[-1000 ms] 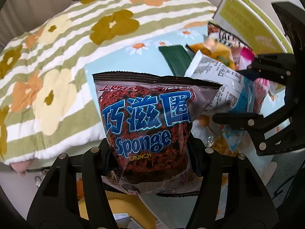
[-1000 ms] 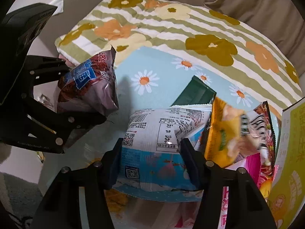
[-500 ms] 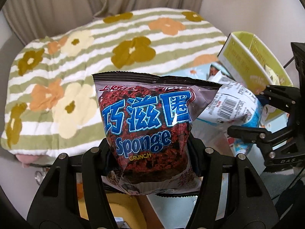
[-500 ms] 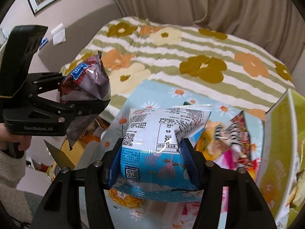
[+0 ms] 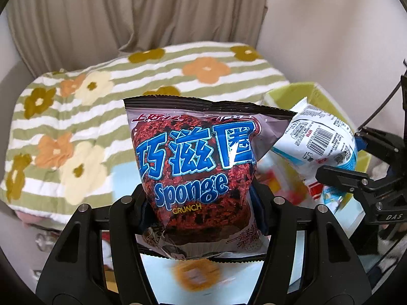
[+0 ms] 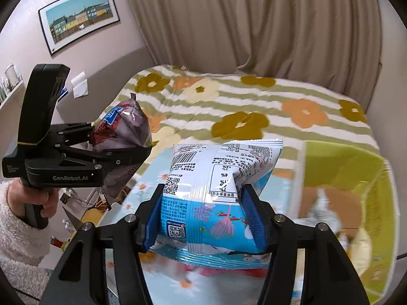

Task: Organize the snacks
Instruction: 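Carry the Sponge bag and white-blue bag over the box with both tools, then open both tools to drop the two bags into the box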

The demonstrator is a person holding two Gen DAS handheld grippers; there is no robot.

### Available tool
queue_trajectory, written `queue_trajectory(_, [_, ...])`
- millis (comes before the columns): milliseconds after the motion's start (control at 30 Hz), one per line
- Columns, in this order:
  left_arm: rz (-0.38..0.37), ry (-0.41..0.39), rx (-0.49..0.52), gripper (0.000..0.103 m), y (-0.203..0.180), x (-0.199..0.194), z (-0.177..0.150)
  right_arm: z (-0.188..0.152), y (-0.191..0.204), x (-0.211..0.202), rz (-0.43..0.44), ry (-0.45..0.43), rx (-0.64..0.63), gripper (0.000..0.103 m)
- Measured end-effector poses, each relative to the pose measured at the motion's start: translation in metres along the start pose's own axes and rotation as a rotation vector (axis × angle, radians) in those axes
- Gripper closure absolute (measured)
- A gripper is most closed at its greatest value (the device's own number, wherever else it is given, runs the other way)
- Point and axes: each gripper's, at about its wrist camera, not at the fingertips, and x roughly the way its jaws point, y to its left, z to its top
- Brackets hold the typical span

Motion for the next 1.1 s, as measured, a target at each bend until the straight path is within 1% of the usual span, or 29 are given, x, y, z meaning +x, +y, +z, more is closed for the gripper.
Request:
queue_trajectory(167, [-0.038, -0.029, -0.012, 0.045, -0.068, 0.019, 0.024, -0.004, -0.060, -0.038, -0.038, -0.042, 0.023, 0.048])
queue_trajectory(333, [-0.081, -0.023, -0.031, 0.045, -0.128, 0.050, 0.044, -0.008, -0.122, -0.062, -0.074, -0.053, 0.068, 0.048])
queue_trajectory(500, [-0.126, 0.034, -0.043, 0.045, -0.173, 0.092, 0.062, -0.010, -0.169, -0.068, -0.087, -0.053, 0.136, 0.048])
queue_trajectory(667, [-0.150, 0.090, -0.024, 0.045, -0.200, 0.136, 0.082, -0.011, -0.201, -0.062, -0.097, -0.054, 0.200, 0.048])
queue_trajectory(733, [-0.146, 0.116, -0.013, 0.045, -0.209, 0.152, 0.088, -0.011, -0.211, -0.058, -0.104, -0.048, 0.226, 0.048])
queue_trajectory(800, [-0.156, 0.150, -0.008, 0.042, -0.214, 0.167, 0.093, -0.012, -0.221, -0.053, -0.107, -0.041, 0.256, 0.048])
queue_trajectory(833, [-0.160, 0.162, -0.009, 0.036, -0.215, 0.172, 0.094, -0.012, -0.225, -0.051, -0.108, -0.039, 0.263, 0.048])
queue_trajectory(867, [-0.161, 0.176, -0.007, 0.023, -0.217, 0.179, 0.095, -0.013, -0.228, -0.050, -0.110, -0.034, 0.269, 0.048])
queue_trajectory(933, [-0.136, 0.192, 0.006, 0.015, -0.219, 0.187, 0.096, -0.014, -0.235, -0.045, -0.117, -0.020, 0.283, 0.048])
queue_trajectory(967, [-0.140, 0.193, 0.012, 0.012, -0.220, 0.188, 0.095, -0.015, -0.239, -0.042, -0.115, -0.014, 0.294, 0.048])
queue_trajectory(1033, [-0.156, 0.193, 0.013, 0.011, -0.219, 0.185, 0.090, -0.017, -0.245, -0.039, -0.112, -0.003, 0.310, 0.048])
queue_trajectory(1100, [-0.140, 0.195, 0.019, 0.010, -0.215, 0.180, 0.084, -0.021, -0.246, -0.036, -0.106, 0.007, 0.318, 0.048])
